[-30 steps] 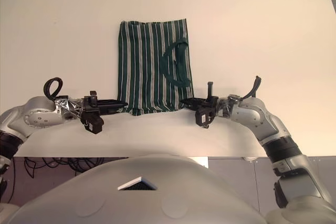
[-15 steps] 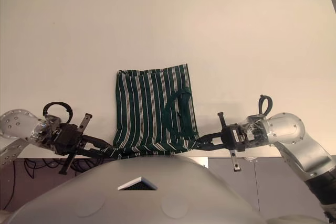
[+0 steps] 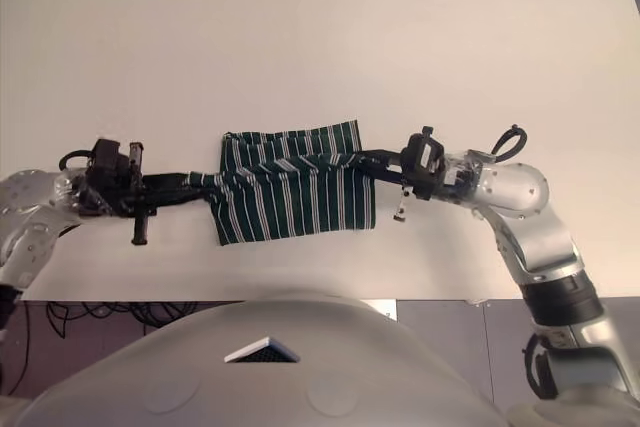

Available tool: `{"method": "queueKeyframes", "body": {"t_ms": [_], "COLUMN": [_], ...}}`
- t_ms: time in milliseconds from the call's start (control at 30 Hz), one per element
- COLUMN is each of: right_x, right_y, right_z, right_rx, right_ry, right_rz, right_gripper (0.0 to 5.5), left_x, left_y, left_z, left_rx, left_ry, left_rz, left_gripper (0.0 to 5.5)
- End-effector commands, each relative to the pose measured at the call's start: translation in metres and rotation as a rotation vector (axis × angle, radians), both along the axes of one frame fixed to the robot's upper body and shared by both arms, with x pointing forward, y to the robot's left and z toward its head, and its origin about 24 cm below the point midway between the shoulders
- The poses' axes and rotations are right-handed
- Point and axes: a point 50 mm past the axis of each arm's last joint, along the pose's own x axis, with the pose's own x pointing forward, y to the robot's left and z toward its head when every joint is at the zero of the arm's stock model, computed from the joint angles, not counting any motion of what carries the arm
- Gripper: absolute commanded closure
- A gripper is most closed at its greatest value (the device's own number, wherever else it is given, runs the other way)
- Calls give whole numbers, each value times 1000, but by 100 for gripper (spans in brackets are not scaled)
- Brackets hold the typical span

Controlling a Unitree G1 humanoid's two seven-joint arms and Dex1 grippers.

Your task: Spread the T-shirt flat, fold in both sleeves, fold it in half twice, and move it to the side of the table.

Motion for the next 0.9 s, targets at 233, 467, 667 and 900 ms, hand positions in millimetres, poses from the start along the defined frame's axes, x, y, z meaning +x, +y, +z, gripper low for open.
{"method": "queueKeyframes", "body": {"t_ms": [233,467,667,900], "right_x": [29,41,27,10], "right_y": [0,-5,29,108], "right_z": [-11,-11,-3,-73], "right_rx": [-45,-28,107,-175], "right_ry": [-64,-102,-135,-220], "right_rz": [-157,-271,-162,-74], "right_gripper": [505,400,303,297], "left_x": [31,46,67,104], "left_y": [7,9,28,0], "left_z": [-26,-27,-39,-44], "left_rx": [193,217,358,295], "left_ry": [-105,-97,-110,-287], "left_rz": [182,318,586,883], "left_gripper": [498,405,360,360]}}
